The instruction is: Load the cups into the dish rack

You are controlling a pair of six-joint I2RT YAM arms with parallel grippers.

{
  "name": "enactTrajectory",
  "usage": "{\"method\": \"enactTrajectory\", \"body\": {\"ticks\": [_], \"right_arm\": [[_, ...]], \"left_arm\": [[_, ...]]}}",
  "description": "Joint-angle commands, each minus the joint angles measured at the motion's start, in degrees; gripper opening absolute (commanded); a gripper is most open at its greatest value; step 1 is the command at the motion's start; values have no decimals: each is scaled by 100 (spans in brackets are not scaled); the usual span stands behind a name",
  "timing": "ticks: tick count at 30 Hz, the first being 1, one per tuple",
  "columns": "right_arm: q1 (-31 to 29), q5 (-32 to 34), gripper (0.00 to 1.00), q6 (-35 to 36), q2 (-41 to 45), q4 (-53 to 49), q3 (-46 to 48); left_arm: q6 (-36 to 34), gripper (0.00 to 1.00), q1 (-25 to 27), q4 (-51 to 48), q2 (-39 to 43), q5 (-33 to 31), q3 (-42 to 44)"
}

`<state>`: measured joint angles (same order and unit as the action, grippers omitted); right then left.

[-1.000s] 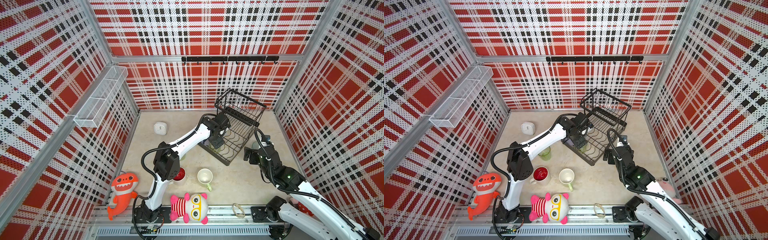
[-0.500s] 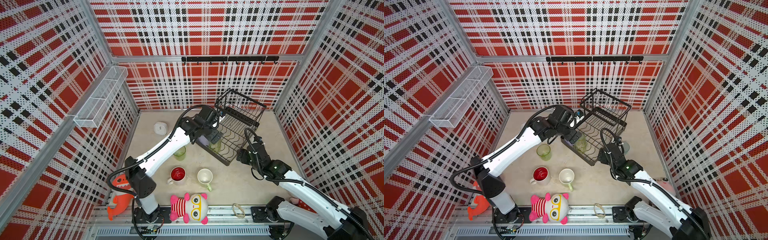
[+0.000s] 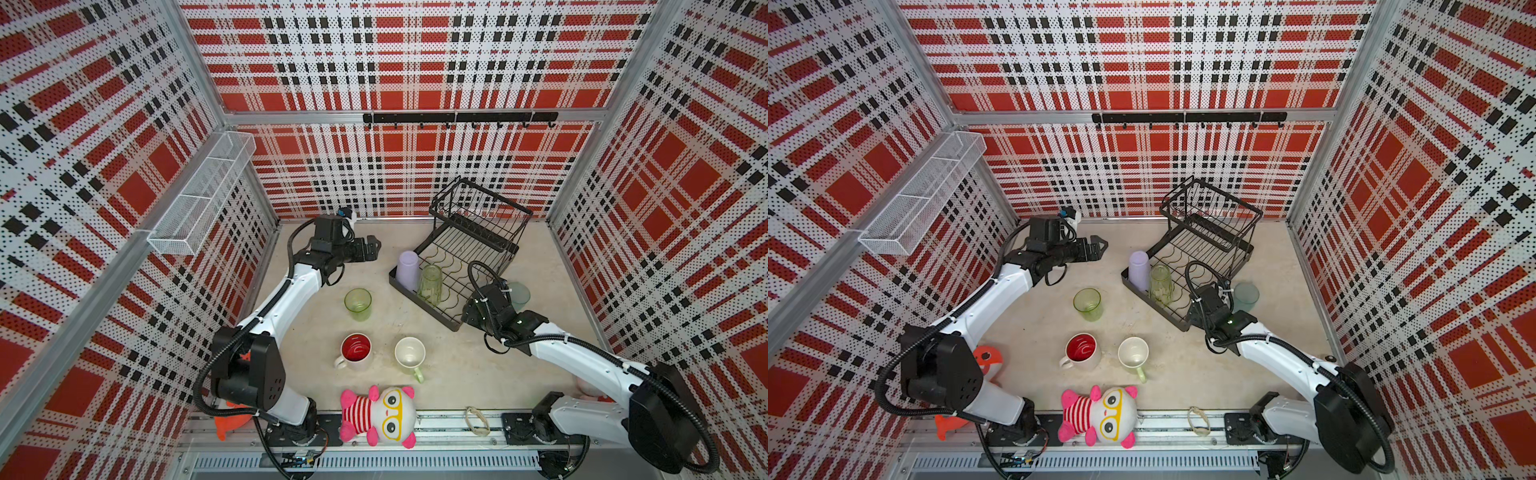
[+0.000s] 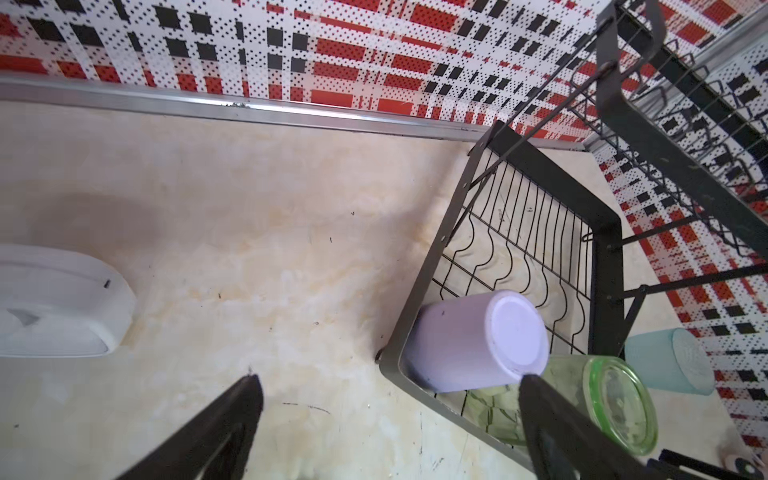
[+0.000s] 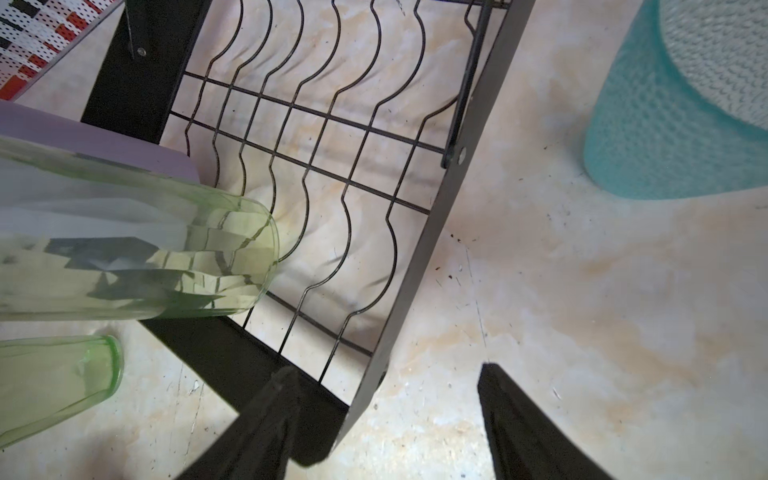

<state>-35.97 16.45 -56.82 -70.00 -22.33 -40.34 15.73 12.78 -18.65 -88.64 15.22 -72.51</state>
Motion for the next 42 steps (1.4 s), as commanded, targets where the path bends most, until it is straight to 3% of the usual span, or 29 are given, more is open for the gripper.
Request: {"method": "enactTrajectory", "body": {"ticks": [1,3,11,15,25,33,38,42], "right_arm": [[-25,50,67,-93,-119,267,-70],[-16,61,62,-101,-250,303,-86],[66,-75,57,-111,-764,686,-101],[200,-228,50,-13,-932,717,-204],[266,-190,41,386,-1322,439,-480],[265,-171,37,692,-1720,124,-772],[258,-402,24,962,-1876,104,-856],[230,-427,21,1169,-1979,2,-897]], "left_arm": [[514,98,20,919,-285,452,25],[709,98,-18,1156,-494,525,104],[1444,98,-175,1931,-1249,841,-59],[1355,98,33,1783,-1557,577,-302],[1066,98,105,1212,-1050,70,-140],[1099,98,67,1189,-980,251,87],[1091,98,34,1180,-923,266,129],[1090,98,-37,1180,-871,262,191]]}}
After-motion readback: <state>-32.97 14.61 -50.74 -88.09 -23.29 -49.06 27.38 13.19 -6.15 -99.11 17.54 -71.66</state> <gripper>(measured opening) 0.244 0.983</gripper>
